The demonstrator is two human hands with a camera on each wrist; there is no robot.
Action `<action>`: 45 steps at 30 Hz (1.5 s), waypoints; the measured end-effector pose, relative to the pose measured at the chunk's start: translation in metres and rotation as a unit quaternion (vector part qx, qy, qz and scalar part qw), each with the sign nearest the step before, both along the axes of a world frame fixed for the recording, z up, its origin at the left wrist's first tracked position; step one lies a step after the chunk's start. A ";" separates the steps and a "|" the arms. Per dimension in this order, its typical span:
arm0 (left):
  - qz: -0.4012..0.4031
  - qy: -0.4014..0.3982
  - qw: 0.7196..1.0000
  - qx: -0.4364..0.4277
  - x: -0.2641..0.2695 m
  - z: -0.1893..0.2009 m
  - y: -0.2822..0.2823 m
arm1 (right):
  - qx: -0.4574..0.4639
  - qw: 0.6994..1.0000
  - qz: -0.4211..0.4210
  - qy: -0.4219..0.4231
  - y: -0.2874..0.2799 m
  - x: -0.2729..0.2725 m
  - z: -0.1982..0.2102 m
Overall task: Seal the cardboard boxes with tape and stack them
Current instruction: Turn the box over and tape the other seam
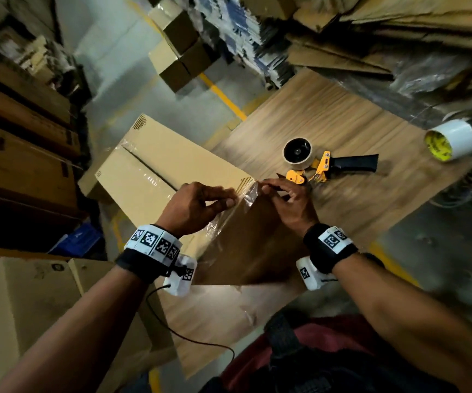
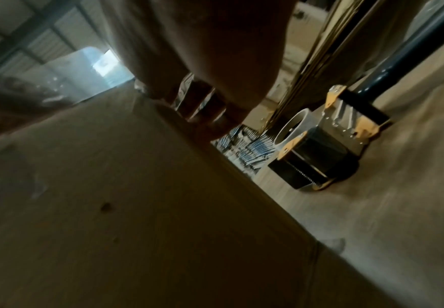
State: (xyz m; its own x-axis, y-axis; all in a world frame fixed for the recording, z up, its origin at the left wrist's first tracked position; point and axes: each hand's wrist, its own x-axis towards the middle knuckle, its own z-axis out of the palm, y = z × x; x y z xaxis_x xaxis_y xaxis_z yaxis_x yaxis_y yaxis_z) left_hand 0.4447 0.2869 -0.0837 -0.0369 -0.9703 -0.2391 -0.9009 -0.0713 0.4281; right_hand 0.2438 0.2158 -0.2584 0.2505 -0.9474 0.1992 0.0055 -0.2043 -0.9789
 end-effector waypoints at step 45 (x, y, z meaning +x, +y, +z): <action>0.044 -0.015 0.998 -0.052 0.016 0.000 0.026 | -0.209 0.956 0.189 0.088 -0.040 -0.008 0.046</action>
State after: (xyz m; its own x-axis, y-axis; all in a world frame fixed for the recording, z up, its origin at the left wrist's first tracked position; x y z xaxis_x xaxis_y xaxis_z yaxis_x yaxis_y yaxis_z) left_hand 0.4607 0.3131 -0.0838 0.0558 -0.9891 -0.1365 -0.9054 -0.1078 0.4106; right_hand 0.2359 0.1754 -0.2126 0.6227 -0.6306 0.4633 -0.0010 -0.5927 -0.8054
